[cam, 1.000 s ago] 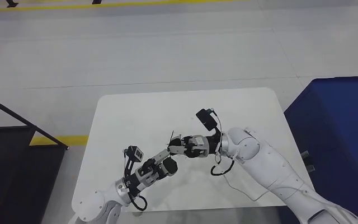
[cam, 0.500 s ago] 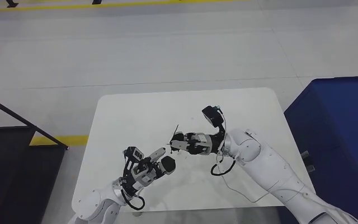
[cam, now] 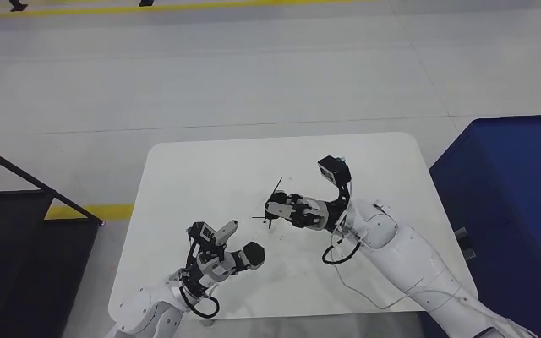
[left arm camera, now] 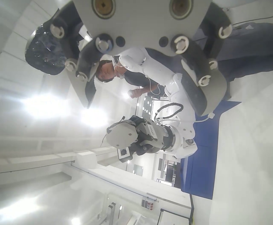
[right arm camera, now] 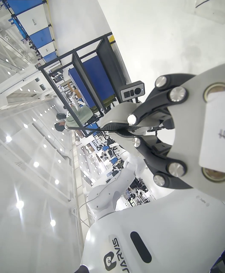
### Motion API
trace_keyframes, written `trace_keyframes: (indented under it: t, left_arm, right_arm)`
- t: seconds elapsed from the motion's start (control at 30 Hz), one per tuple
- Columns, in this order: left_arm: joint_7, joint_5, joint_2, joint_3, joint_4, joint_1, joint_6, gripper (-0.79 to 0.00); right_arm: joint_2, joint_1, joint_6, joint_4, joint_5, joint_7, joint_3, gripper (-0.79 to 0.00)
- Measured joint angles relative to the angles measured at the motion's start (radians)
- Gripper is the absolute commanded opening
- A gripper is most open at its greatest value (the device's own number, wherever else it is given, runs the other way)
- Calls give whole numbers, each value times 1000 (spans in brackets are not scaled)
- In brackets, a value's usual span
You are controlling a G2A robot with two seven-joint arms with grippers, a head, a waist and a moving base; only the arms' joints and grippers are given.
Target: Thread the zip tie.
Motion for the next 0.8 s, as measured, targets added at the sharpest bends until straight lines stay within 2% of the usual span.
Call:
trace_keyframes:
  t: [0.1, 0.17, 0.2, 0.23, 0.27, 0.37, 0.5, 0.7, 0.8]
  left_arm:
    - [18, -57, -4, 4, -4, -1, -12, -9]
    - [29, -95, -8, 14, -3, -2, -34, -166]
    - [33, -111, -10, 19, -3, -2, -42, -219]
    - [35, -130, -12, 24, -4, -2, -46, -234]
    - [36, -139, -12, 25, -5, -3, -46, -228]
    - [44, -128, -13, 20, -8, -4, -55, -283]
    - [49, -104, -13, 23, -4, -1, -76, -225]
    - [58, -70, -15, 30, -9, 5, -110, -311]
    - [55, -71, -16, 33, -13, 6, -109, -308]
  right_arm:
    - [-1, -8, 23, -7, -27, -4, 5, -785]
    - [-3, -14, 41, -8, -38, -6, 4, -785]
    - [-4, -15, 45, -8, -39, -6, 4, -785]
    - [-4, -15, 47, -8, -38, -5, 3, -785]
    - [-4, -15, 47, -8, -38, -5, 3, -785]
    - [-4, -15, 46, -7, -37, -5, 3, -785]
    - [-4, -15, 46, -7, -37, -5, 3, -785]
    - [-4, -15, 46, -7, -37, -5, 3, -785]
    - [-4, -15, 46, -7, -37, -5, 3, -785]
